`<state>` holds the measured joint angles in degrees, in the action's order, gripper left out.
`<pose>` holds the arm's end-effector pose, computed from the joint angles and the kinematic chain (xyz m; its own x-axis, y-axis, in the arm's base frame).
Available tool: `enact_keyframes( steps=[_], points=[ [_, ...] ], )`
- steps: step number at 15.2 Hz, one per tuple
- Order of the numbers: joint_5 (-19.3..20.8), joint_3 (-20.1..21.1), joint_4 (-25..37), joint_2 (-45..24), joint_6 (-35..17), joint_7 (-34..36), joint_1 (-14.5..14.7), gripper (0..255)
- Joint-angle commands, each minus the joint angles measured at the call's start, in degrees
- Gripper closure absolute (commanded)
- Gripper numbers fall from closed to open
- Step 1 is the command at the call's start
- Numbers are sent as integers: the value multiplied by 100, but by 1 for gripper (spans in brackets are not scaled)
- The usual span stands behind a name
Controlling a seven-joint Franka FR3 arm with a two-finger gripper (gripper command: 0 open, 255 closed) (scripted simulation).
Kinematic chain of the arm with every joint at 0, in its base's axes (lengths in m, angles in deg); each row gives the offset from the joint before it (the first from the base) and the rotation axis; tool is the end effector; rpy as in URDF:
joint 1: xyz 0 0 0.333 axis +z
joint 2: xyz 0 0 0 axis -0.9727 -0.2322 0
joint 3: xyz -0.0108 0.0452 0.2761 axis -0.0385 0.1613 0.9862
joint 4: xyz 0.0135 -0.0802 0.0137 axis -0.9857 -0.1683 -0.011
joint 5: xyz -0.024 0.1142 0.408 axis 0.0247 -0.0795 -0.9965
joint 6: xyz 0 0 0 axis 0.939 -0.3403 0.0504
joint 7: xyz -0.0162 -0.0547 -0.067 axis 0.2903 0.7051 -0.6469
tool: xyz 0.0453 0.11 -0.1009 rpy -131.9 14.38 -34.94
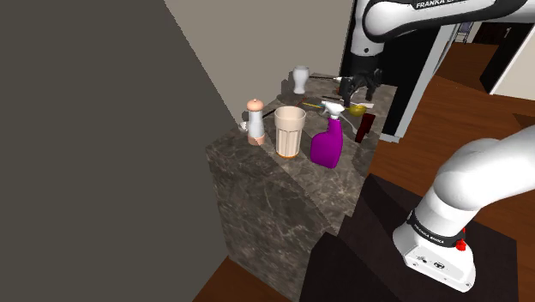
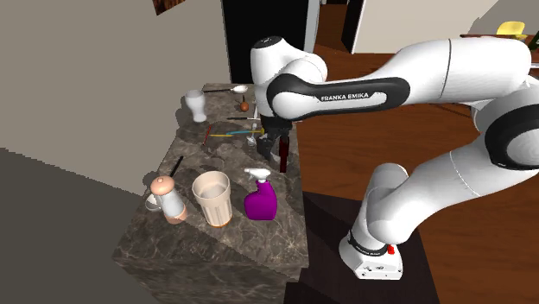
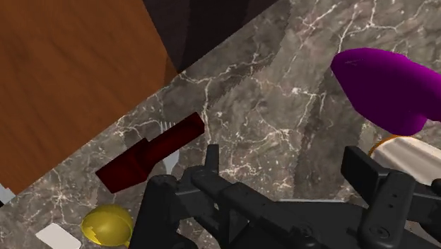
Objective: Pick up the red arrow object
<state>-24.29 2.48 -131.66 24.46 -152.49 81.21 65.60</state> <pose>0.4026 -0.1008 0.4415 0.9046 -0.4245 -0.0388 -0.4198 -0.9030 0.0910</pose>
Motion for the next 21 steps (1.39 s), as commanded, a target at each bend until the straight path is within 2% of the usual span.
enact_keyframes(
  steps=[1,15,21],
  points=[
    [60,-94,-82,-178,-339,298,-210,0],
    [403,-852,-467,-1420,-2462,2238,-1582,0],
    [428,-894,-706,-1634,-2922,2296,-1610,0]
  ],
)
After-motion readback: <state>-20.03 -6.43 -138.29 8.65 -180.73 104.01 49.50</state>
